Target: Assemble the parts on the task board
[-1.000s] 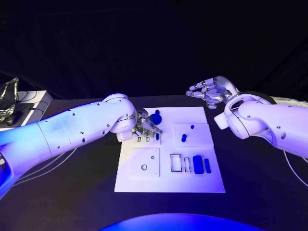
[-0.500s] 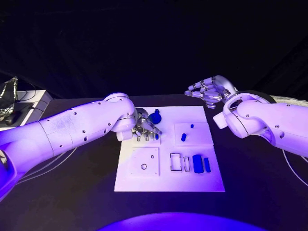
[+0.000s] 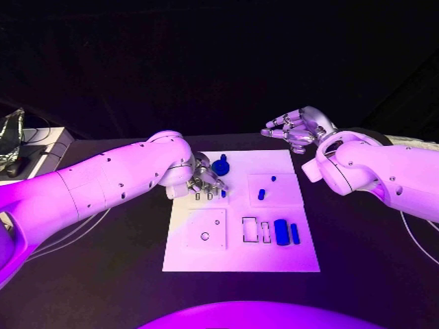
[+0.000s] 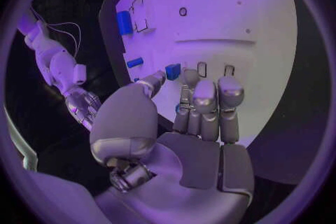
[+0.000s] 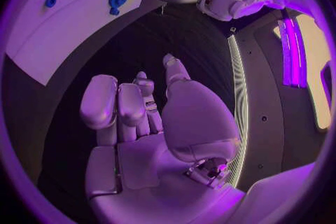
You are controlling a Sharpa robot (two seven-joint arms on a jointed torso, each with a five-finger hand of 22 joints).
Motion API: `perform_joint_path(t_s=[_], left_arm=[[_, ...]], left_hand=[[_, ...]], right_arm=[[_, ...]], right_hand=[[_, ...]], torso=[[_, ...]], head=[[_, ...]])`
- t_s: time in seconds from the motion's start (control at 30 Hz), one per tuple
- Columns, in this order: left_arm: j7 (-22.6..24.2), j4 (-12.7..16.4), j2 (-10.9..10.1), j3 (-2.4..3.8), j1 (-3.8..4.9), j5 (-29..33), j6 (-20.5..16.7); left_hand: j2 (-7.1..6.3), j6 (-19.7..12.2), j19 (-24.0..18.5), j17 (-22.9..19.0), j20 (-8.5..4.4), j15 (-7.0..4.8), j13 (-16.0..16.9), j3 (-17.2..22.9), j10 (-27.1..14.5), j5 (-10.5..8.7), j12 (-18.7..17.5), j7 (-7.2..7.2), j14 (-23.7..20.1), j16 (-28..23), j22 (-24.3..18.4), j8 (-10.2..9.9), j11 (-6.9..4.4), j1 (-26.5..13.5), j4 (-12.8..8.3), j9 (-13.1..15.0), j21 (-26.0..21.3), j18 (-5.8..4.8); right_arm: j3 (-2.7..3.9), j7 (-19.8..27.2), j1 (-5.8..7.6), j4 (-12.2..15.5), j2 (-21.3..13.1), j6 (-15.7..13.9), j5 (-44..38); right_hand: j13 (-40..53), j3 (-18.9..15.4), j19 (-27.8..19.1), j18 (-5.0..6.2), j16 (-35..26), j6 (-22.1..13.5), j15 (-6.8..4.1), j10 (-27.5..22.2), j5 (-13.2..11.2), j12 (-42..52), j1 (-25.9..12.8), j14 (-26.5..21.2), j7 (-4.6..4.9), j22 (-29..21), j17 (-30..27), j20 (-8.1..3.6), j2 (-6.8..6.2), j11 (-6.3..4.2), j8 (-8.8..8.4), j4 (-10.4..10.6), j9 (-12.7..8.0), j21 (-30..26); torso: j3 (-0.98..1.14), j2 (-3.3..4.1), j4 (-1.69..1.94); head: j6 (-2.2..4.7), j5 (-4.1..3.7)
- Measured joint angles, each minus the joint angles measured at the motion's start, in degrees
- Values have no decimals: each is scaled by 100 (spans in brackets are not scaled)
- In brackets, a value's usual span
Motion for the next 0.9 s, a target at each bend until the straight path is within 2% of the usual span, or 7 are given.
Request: perform_joint_path(t_s=[0.13, 0.2, 0.27, 0.33, 0.53, 0.73, 0.9], left_arm=[[4, -24, 17, -1, -1, 14, 12], [8, -38, 31, -1, -2, 22, 16], [13, -50, 44, -1, -3, 29, 17], [18, -61, 54, -1, -4, 34, 17], [37, -90, 81, -1, -7, 53, 17], [60, -114, 106, -1, -10, 65, 21], [78, -141, 123, -1, -16, 73, 42]], left_hand=[[8, 0, 0, -6, 0, 20, -13, -72, 0, 0, 0, 0, -20, -1, 15, 0, 0, -8, 15, 0, -36, 0], [117, 0, 0, -18, 0, 20, -16, -304, -2, 0, 0, 0, -20, -22, 26, 0, 2, 28, 37, 8, -62, 0], [144, 0, 0, -20, 0, 20, -19, -466, -21, 0, 0, 0, -20, -22, 36, -1, 21, 55, 80, 9, -63, 0], [254, 0, 0, -30, 0, 20, -28, -732, -21, 0, 0, 0, -20, -22, 55, -33, 21, 104, 127, 8, -106, 0], [420, 0, 0, -38, 0, 20, -44, -1300, -21, 0, 0, 0, -20, -22, 128, -34, 21, 210, 255, -4, -146, 0], [446, 0, 0, -38, 0, 20, -47, -1337, -21, 0, 0, 0, -20, -22, 156, -34, 20, 237, 294, -9, -173, 0], [502, 0, 0, -37, 0, 20, -47, -1319, -21, 0, 0, 0, -20, -22, 176, -34, 20, 399, 149, -9, -173, 1]], right_arm=[[0, -8, 0, 0, 10, 13, -12], [0, -13, 0, 0, 15, 21, -22], [0, -17, 1, 0, 17, 28, -30], [0, -21, 1, 0, 19, 33, -37], [0, -32, 1, 1, 24, 44, -59], [0, -40, 1, -1, 37, 55, -76], [0, -44, 1, -2, 43, 63, -86]], right_hand=[[0, 0, 0, 0, 0, 5, 0, 0, 0, 0, 0, 0, -5, 0, 0, 0, 0, 0, 0, 0, 0, 0], [0, 0, 0, 0, 0, 5, 0, 0, 0, 0, 0, 0, -5, 0, 0, 0, 0, 1, 0, 0, 0, 0], [0, 0, 0, 0, 0, 5, 0, 1, 0, 0, 0, 0, -6, -1, 0, 0, 0, 1, 0, 0, 0, 0], [0, 0, 0, 0, 0, 5, 0, 1, 0, 0, 0, 0, -6, -1, 0, 0, 0, 1, 0, 0, 5, 0], [-5, 0, 0, 0, 0, 6, 0, 4, 0, 0, 0, 0, -7, -1, 0, 0, 0, 4, 0, 0, 5, 1], [-5, 0, 0, 0, 0, 6, 0, 5, 0, 0, 0, 0, -8, -1, 0, 0, 0, 5, 0, 0, 4, 1], [-5, 0, 0, 0, 0, 7, 0, 10, -32, 0, 0, 0, -9, -2, 1, 0, 0, 10, 0, 0, 9, 1]], torso=[[0, 1, -1], [0, 2, -2], [0, 3, -2], [1, 5, -2], [1, 9, -2], [2, 9, 1], [2, 9, 1]], head=[[-7, 1], [-12, 1], [-14, -1], [-15, -7], [-23, -9], [-34, -11], [-48, -21]])
